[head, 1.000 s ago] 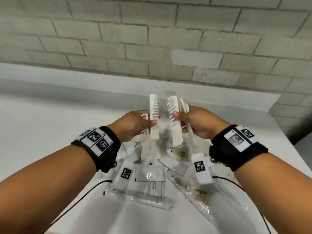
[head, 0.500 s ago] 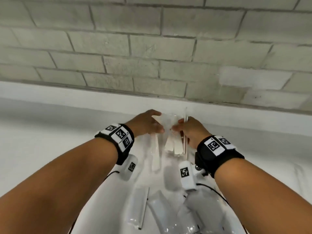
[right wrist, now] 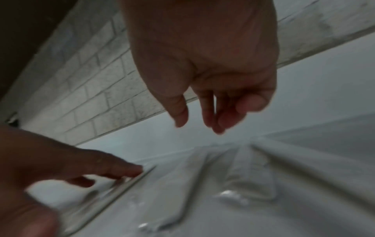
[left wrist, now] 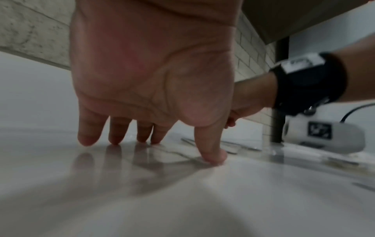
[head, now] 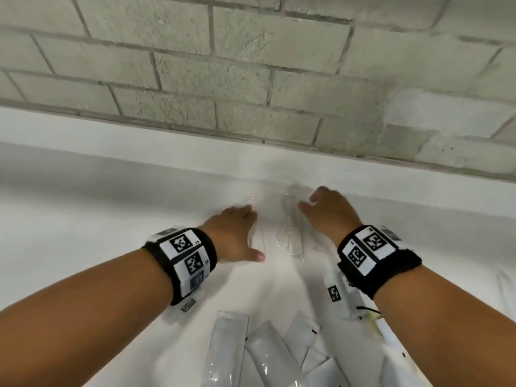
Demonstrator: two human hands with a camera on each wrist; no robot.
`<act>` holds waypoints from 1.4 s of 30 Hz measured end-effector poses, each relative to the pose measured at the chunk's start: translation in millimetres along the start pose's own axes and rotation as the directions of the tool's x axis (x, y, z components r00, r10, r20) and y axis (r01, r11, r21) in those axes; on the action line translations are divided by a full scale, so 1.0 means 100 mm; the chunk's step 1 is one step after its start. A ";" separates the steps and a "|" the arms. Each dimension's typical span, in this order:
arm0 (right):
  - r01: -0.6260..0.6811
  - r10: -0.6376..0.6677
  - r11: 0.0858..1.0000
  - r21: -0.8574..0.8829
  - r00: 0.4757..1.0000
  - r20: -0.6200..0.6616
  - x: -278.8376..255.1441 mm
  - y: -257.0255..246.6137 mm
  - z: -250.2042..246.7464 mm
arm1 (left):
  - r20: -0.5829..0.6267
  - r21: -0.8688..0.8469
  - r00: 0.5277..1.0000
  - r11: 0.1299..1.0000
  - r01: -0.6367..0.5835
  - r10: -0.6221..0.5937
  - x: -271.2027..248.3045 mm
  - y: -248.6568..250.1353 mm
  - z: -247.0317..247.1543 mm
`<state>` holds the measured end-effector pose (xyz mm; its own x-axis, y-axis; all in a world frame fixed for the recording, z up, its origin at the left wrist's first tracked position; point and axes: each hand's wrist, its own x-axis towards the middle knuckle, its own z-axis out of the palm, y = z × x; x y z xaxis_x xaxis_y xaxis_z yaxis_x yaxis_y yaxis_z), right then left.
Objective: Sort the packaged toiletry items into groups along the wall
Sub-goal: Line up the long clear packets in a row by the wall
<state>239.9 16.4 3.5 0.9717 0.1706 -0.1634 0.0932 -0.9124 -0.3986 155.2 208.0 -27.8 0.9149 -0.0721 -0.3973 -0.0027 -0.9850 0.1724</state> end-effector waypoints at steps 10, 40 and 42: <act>-0.110 0.148 0.987 -0.118 0.907 0.395 -0.03 -0.07 0.12 | -0.007 -0.072 0.998 0.996 0.058 -0.059 0.03 -0.50 -0.12; 0.388 -0.232 0.852 -0.352 0.882 0.410 0.06 -0.81 0.45 | -0.010 0.002 1.000 1.000 0.022 -0.022 0.11 -0.85 -0.22; 0.389 -0.231 0.849 -0.357 0.881 0.412 0.07 -0.86 0.48 | -0.018 -0.002 0.999 1.000 0.030 -0.030 0.12 -0.90 -0.22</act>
<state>228.0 114.1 -6.5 0.7456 0.5142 -0.4239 0.5348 -0.8412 -0.0797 175.0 298.7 -28.3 0.9217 -0.0394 -0.3858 0.0256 -0.9865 0.1619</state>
